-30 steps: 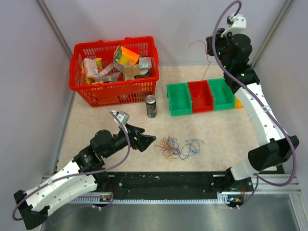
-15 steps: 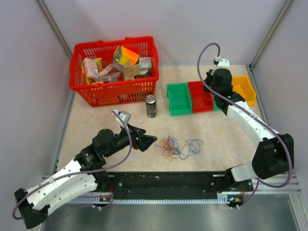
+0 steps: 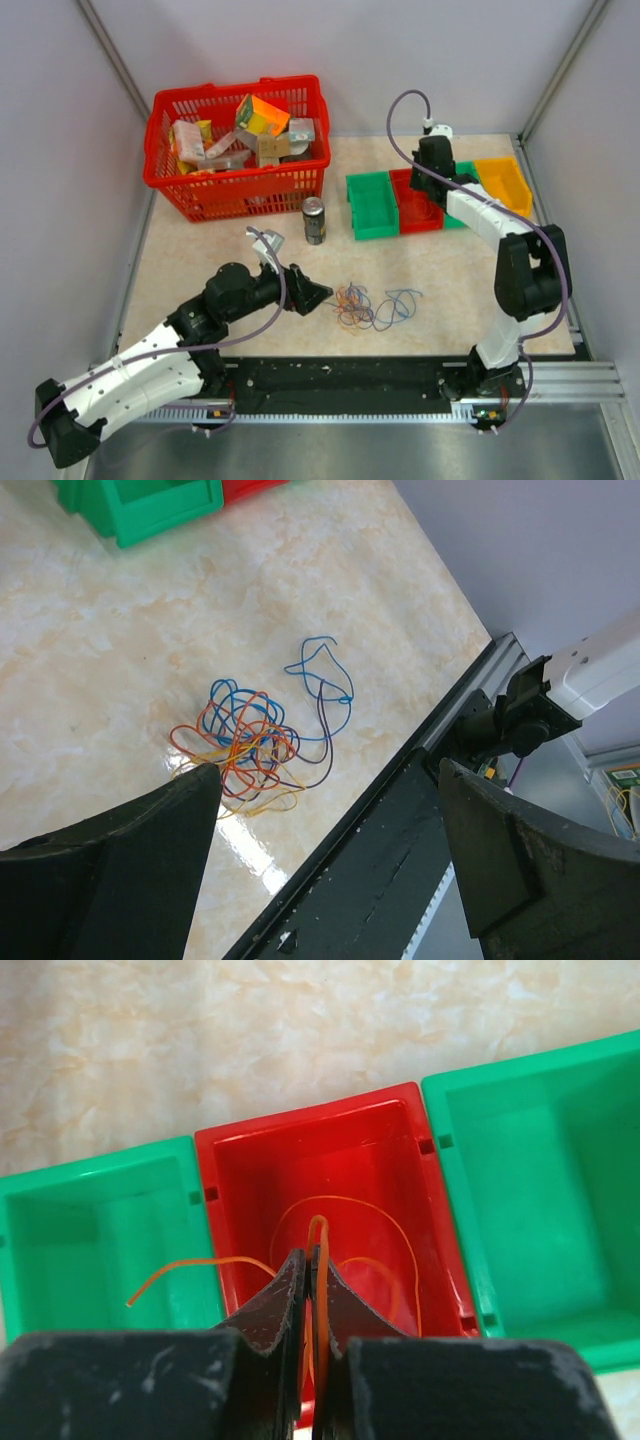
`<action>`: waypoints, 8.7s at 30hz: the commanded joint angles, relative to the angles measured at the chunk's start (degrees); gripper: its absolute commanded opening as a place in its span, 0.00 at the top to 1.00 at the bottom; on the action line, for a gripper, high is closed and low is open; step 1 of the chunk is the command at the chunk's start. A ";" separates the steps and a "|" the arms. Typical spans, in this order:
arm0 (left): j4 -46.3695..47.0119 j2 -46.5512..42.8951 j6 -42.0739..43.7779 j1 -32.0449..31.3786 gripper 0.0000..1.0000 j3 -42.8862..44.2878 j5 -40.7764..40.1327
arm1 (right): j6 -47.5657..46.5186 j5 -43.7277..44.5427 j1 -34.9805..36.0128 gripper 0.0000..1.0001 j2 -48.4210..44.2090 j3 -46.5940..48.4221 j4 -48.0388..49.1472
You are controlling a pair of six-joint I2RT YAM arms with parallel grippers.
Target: Untangle the cables
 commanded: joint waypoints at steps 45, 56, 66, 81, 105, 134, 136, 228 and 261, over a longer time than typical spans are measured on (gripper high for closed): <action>2.17 25.16 -6.78 -0.16 0.15 8.24 13.25 | 1.12 2.51 1.59 0.21 0.27 10.59 -25.35; -6.28 38.61 9.91 -0.51 0.32 19.59 5.51 | 10.17 -20.69 15.03 0.19 -33.04 -34.41 -4.10; -3.55 43.88 18.19 -0.43 0.38 18.88 4.82 | 17.11 -32.64 15.13 0.25 -50.21 -53.15 4.43; -1.35 45.40 16.70 -0.60 1.00 20.38 6.40 | 24.85 -34.23 15.13 0.30 -41.52 -59.14 15.61; -2.84 1.18 17.75 -0.60 1.00 22.14 -17.49 | 27.32 -18.86 15.13 0.99 -40.09 -59.14 9.20; -11.63 -1.98 15.38 -0.51 1.00 23.46 -23.05 | 17.55 -39.77 28.48 0.25 -13.51 -47.02 60.85; -12.07 -2.42 15.29 -0.51 1.00 23.54 -22.70 | 19.13 -39.33 29.54 0.27 -8.92 -45.70 64.89; -15.42 -3.49 3.78 -0.51 1.00 5.27 -33.70 | 17.91 -8.36 -15.08 1.00 -36.78 -11.52 -6.19; -3.19 8.38 4.84 -0.51 1.00 6.49 -1.43 | 9.83 -4.72 -20.29 1.00 -0.20 5.89 -9.34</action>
